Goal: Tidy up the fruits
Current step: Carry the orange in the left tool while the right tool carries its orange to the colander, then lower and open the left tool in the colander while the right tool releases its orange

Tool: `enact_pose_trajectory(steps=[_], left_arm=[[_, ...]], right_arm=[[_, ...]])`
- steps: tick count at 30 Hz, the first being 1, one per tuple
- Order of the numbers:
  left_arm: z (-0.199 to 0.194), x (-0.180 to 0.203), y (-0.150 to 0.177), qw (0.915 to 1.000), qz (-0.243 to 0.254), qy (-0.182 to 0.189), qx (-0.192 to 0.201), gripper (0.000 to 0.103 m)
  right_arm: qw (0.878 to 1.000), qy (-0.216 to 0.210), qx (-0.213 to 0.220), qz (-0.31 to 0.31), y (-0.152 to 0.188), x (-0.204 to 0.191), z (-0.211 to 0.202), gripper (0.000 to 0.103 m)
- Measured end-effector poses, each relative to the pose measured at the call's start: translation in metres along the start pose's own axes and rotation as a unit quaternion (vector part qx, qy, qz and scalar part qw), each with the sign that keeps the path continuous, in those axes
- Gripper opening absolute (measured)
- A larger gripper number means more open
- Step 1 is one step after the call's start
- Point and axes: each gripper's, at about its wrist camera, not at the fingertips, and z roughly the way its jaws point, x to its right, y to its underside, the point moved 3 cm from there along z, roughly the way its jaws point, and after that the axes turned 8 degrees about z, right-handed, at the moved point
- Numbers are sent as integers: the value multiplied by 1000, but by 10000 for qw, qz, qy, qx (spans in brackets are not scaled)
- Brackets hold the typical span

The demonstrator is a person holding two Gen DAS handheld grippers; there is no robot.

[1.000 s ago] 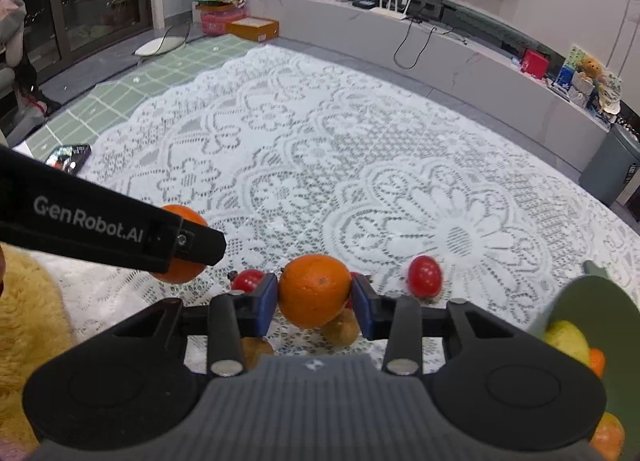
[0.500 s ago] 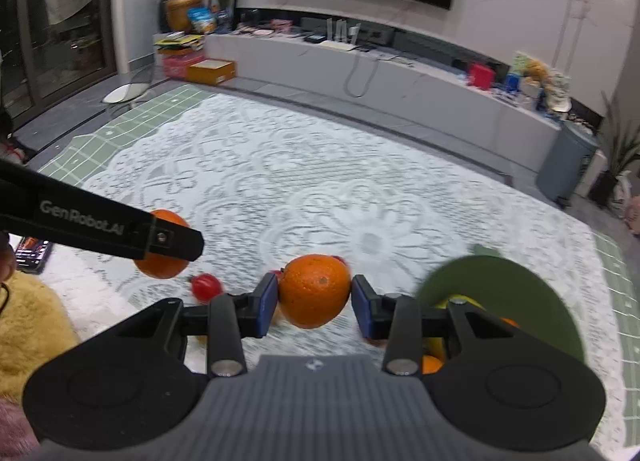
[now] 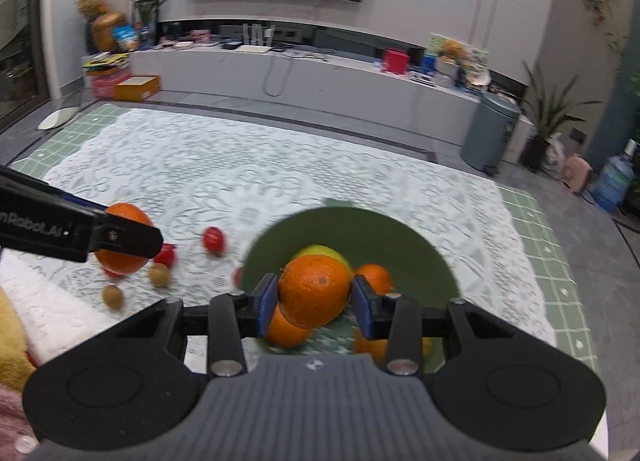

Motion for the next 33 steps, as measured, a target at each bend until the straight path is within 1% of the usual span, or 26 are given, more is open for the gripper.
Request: enact_pose_trajectory(steps=[3, 10, 15, 24, 33], left_arm=[[8, 15, -4, 9998, 182, 120, -35, 48], [30, 46, -13, 9975, 540, 408, -201, 48], [49, 59, -17, 9955, 751, 483, -317, 48], [81, 64, -22, 9933, 881, 467, -581, 48], [105, 61, -19, 9914, 1022, 268, -777, 48]], right_arm=[[9998, 126, -5, 136, 2, 14, 2, 38], [9993, 259, 0, 268, 5, 34, 4, 38], [9989, 310, -35, 348, 5, 46, 12, 38], [9977, 509, -91, 430, 6, 58, 31, 38], [9967, 597, -167, 529, 13, 62, 53, 38]])
